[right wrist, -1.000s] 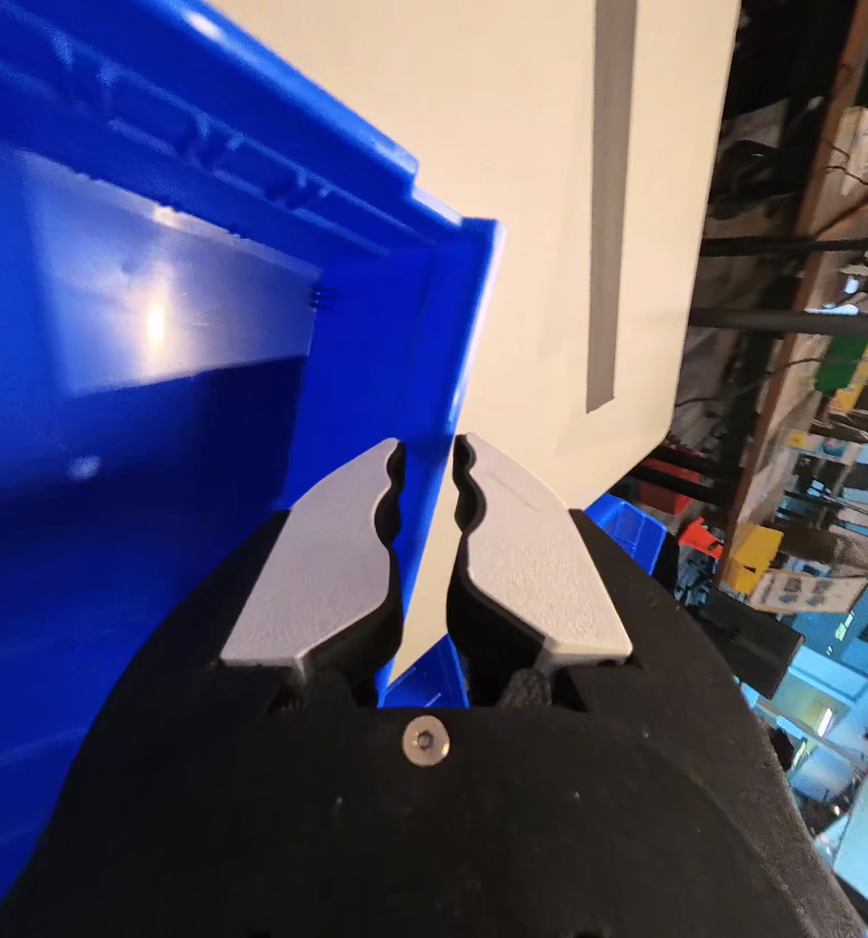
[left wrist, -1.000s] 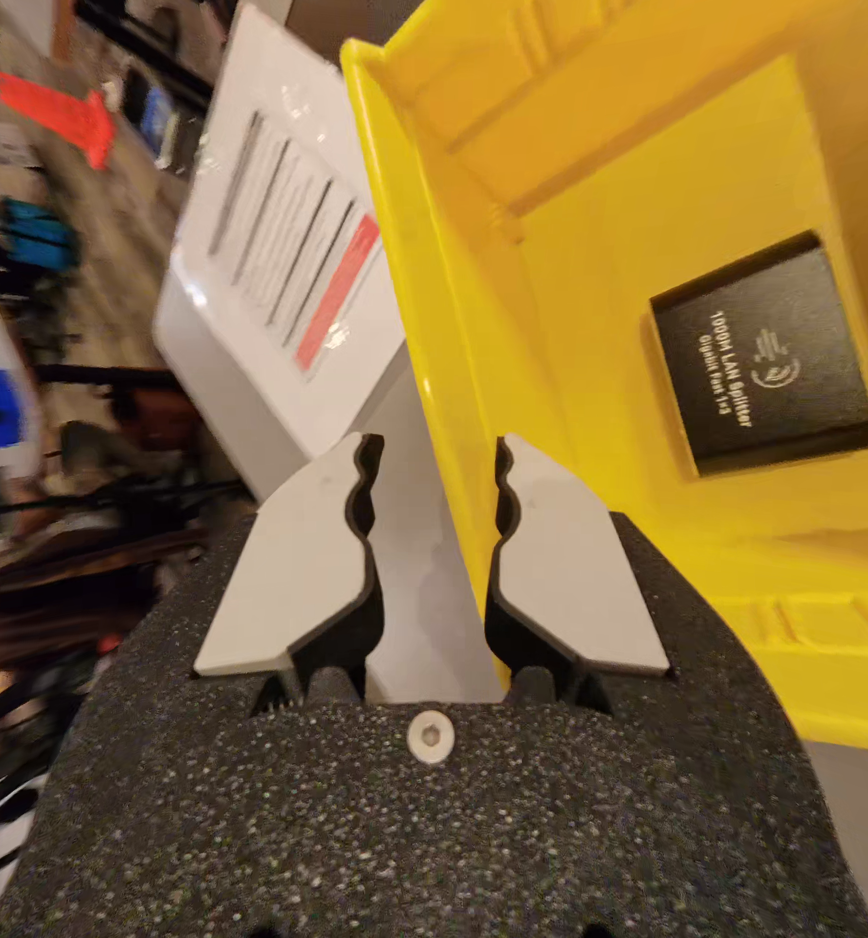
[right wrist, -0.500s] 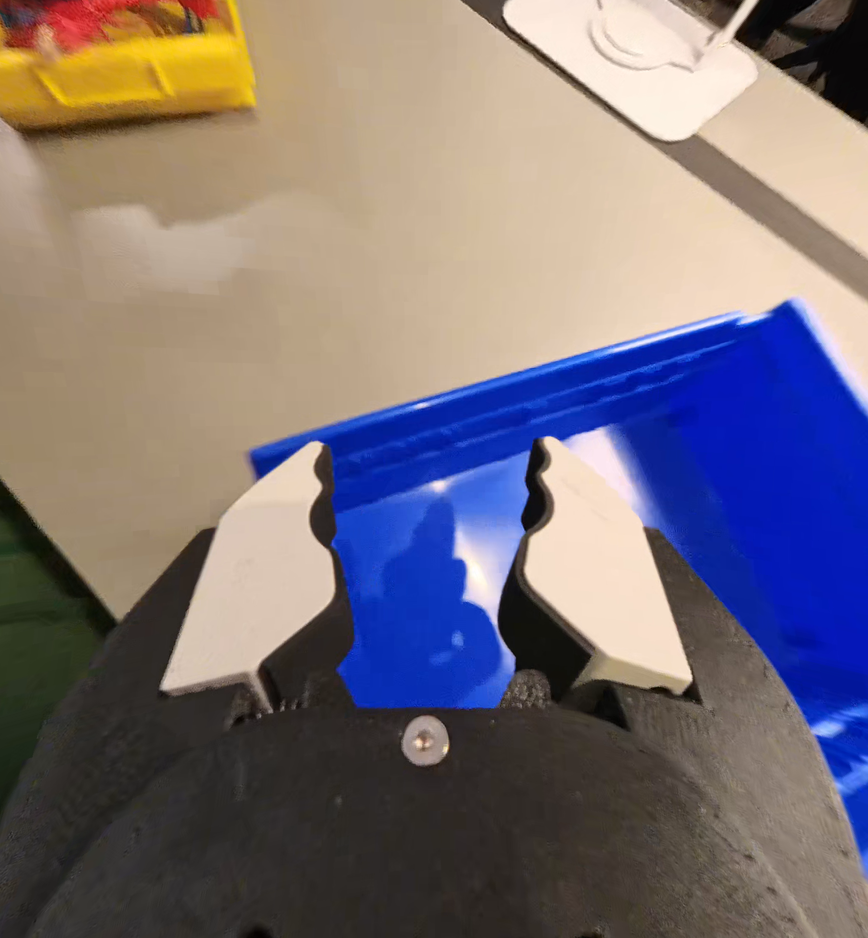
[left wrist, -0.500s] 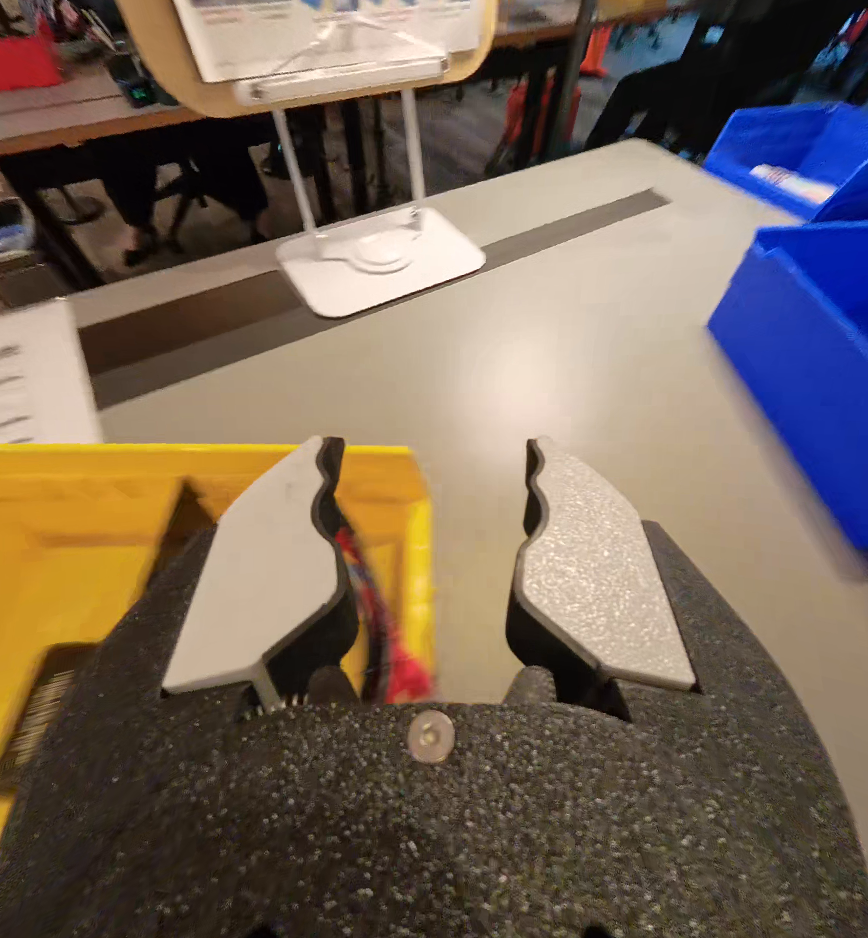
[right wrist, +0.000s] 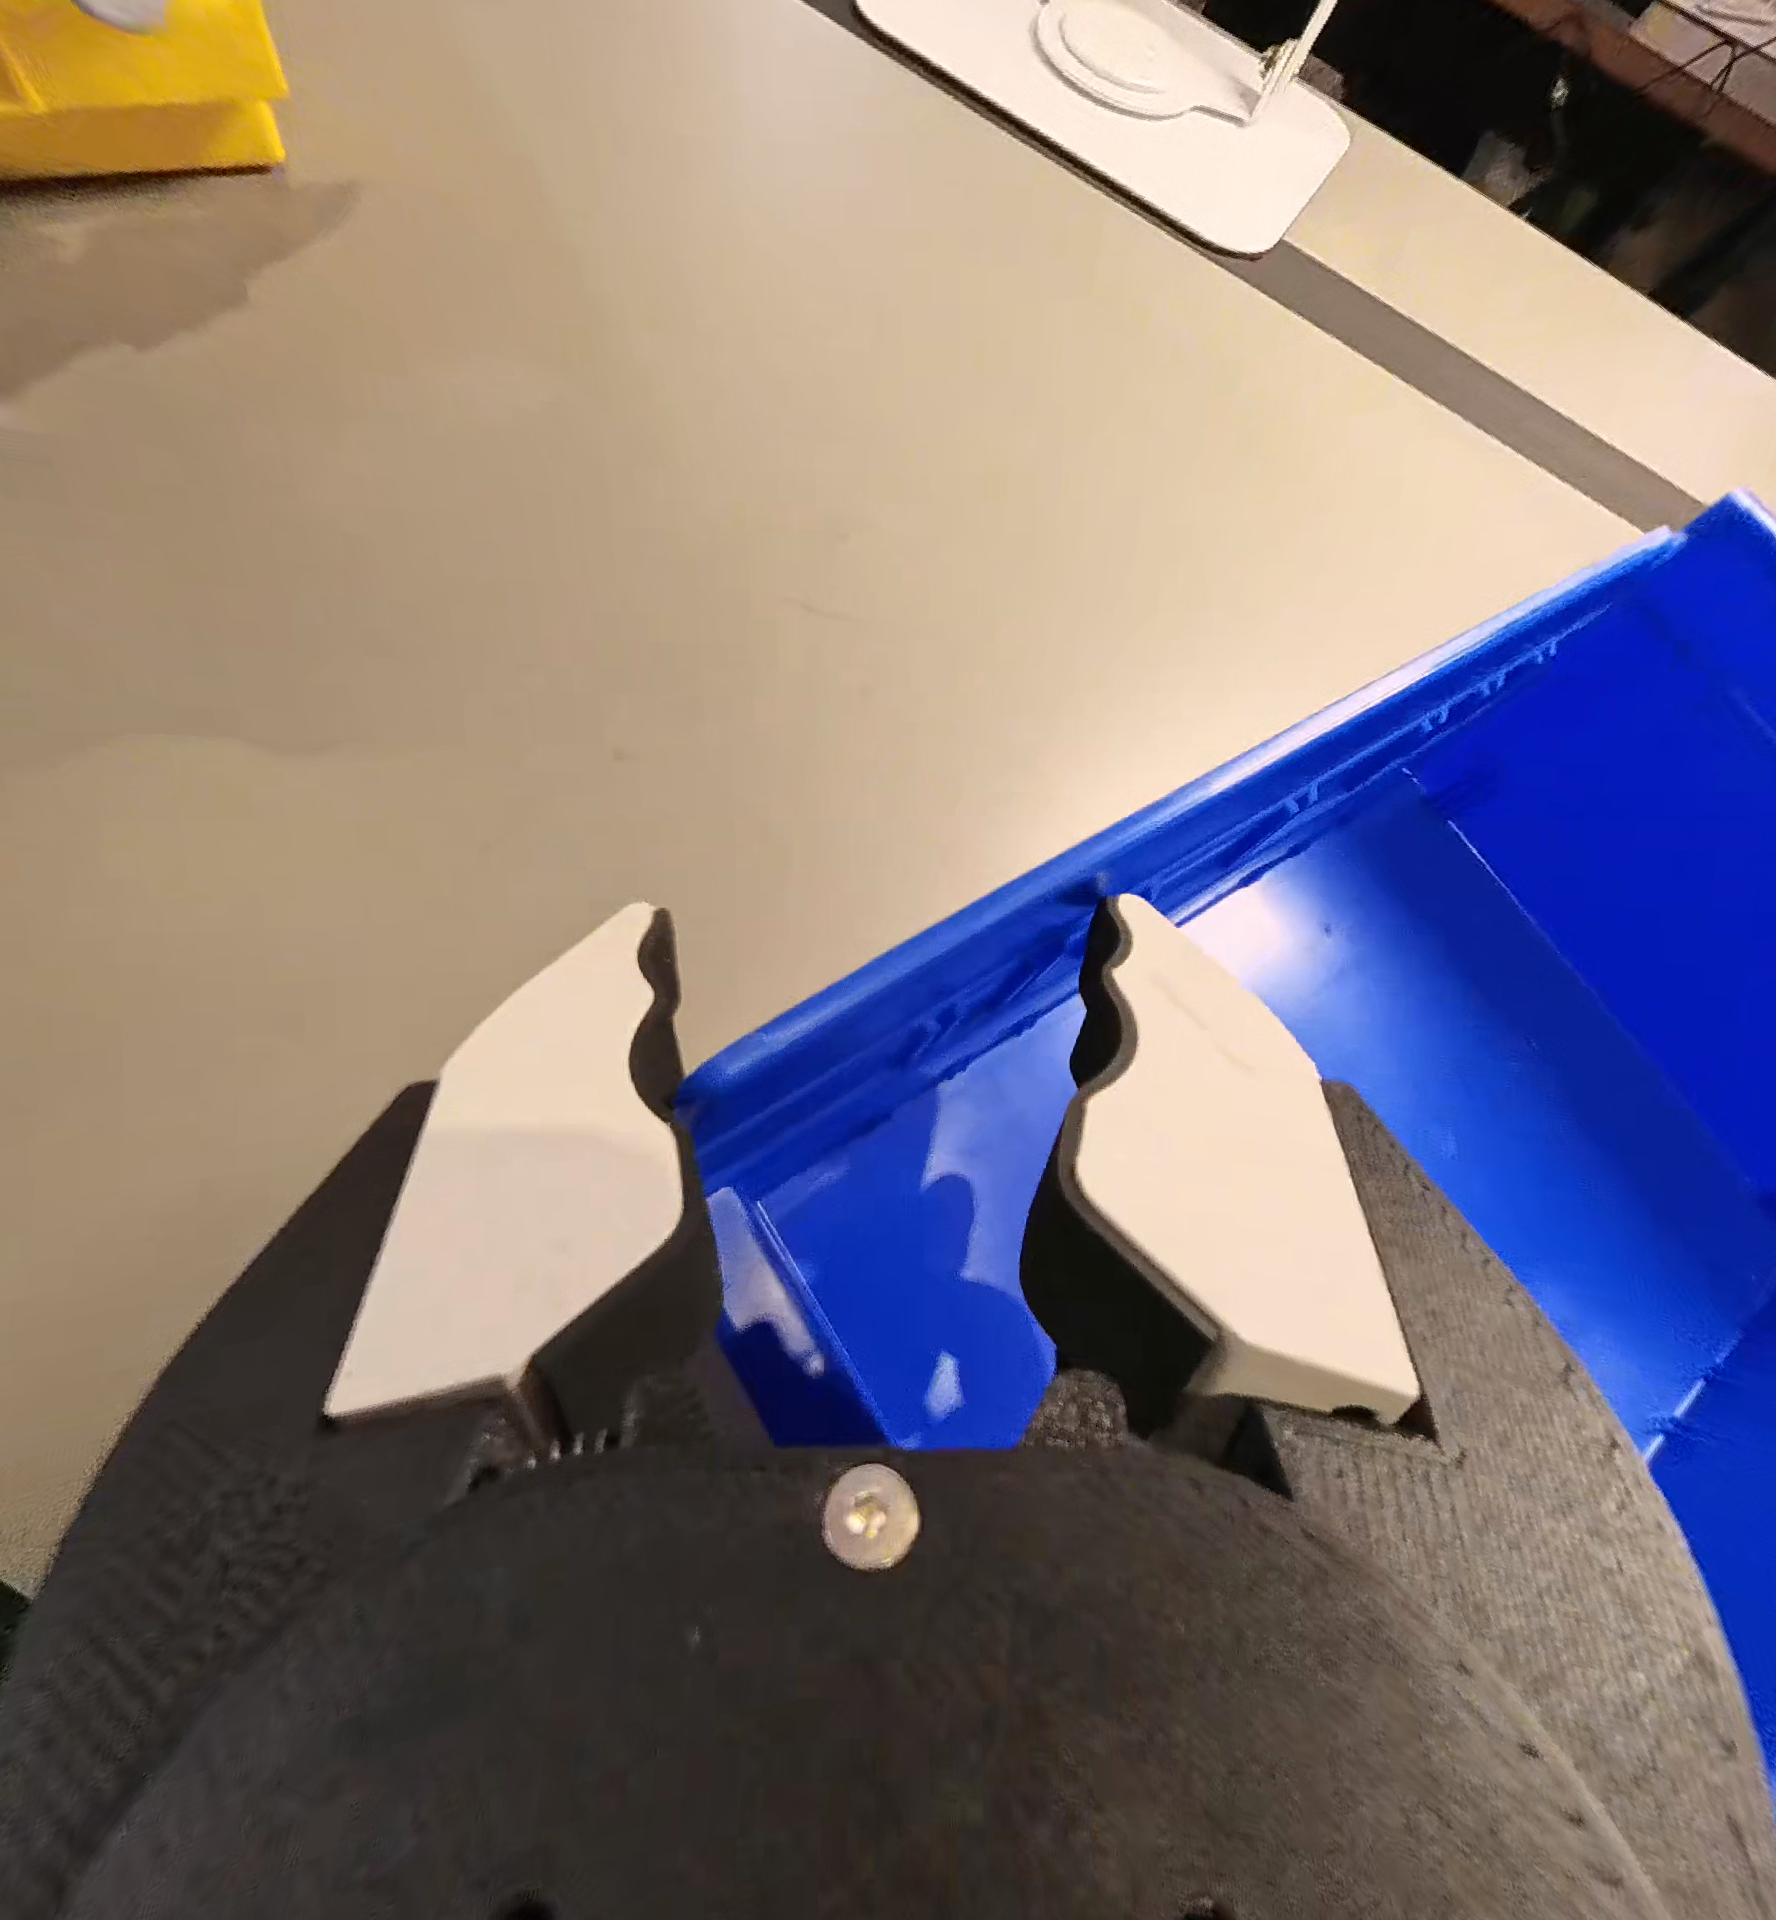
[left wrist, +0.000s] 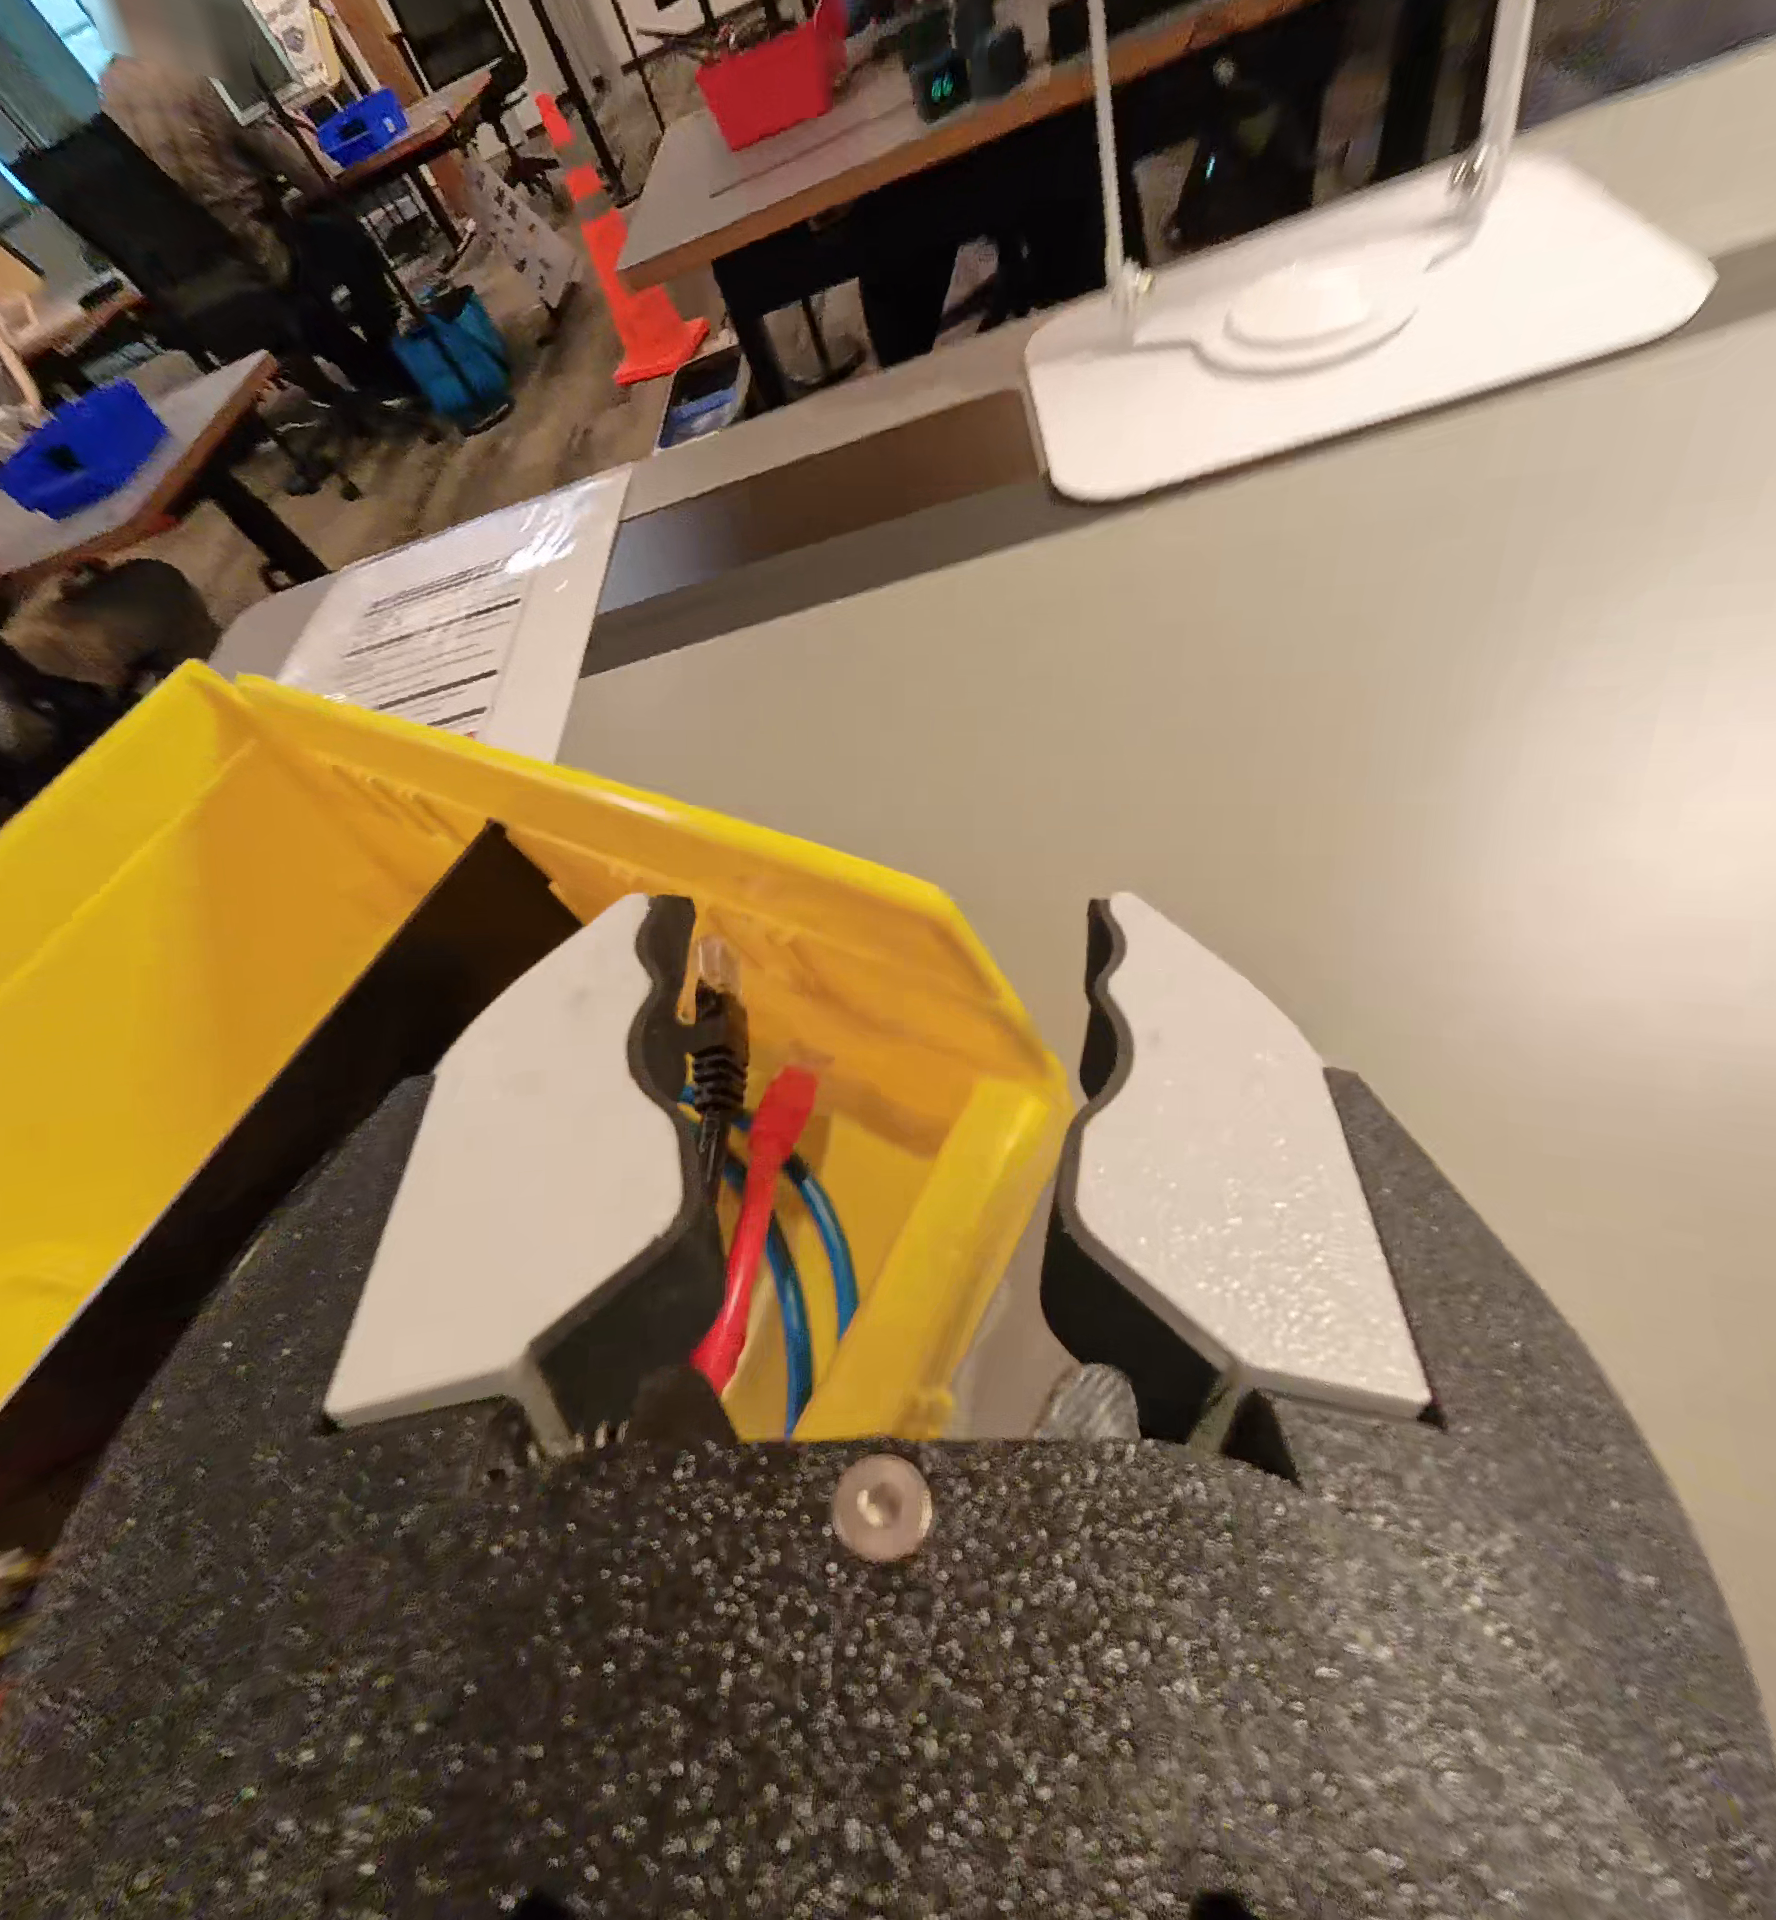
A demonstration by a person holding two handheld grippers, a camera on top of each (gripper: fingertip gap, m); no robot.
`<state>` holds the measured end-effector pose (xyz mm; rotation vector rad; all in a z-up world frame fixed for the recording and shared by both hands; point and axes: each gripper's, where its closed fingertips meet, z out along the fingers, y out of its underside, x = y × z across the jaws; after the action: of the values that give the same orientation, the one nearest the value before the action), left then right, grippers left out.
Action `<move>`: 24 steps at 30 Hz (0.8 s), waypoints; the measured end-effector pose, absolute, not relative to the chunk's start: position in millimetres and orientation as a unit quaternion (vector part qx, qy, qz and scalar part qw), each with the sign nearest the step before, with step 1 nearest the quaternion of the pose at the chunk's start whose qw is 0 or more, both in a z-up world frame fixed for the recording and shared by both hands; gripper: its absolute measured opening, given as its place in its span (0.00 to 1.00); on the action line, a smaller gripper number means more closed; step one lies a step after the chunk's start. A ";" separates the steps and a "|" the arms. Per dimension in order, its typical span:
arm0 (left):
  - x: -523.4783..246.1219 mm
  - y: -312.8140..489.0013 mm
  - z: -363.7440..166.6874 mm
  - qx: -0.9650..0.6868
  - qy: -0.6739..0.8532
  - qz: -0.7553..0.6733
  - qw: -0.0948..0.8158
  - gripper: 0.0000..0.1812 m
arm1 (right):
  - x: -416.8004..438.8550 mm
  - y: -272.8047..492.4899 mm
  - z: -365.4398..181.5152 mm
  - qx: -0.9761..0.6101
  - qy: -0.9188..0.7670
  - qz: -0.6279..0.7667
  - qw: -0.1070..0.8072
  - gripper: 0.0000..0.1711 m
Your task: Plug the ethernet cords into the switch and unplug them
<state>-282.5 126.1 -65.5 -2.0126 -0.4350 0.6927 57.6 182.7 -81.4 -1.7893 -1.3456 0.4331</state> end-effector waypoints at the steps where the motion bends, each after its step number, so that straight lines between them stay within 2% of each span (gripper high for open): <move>1: -285.2 118.6 -69.9 -0.825 -0.169 0.292 0.453 0.40 | 61.9 184.0 -81.1 -0.712 -0.539 0.170 0.418 0.43; 6: -296.3 72.4 -74.8 -0.834 -0.170 0.293 0.436 0.40 | 92.7 196.9 -81.6 -0.711 -0.541 0.156 0.422 0.33; 10: -286.3 77.1 -63.0 -0.823 -0.198 0.241 0.475 0.39 | 95.4 203.2 -83.6 -0.717 -0.533 0.164 0.419 0.40; 12: -289.9 84.4 -64.7 -0.821 -0.203 0.253 0.470 0.37 | 91.8 208.3 -85.0 -0.716 -0.531 0.143 0.431 0.38; 15: -302.6 78.7 -68.4 -0.819 -0.198 0.299 0.448 0.22 | 92.3 212.2 -85.3 -0.717 -0.524 0.128 0.442 0.36; 18: -300.5 57.8 -68.3 -0.818 -0.199 0.284 0.459 0.18 | 105.7 217.0 -85.2 -0.720 -0.515 0.126 0.447 0.32; 23: -301.7 -13.6 -67.2 -0.804 -0.211 0.325 0.450 0.06 | 150.5 237.2 -90.4 -0.739 -0.494 0.099 0.447 0.17; 24: -303.6 -24.9 -68.0 -0.802 -0.213 0.333 0.448 0.05 | 159.0 242.7 -92.0 -0.743 -0.488 0.088 0.449 0.17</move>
<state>-303.6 -24.9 -68.0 -1.9841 -0.5271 0.8245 159.0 242.7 -92.0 -1.8383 -1.2082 0.2166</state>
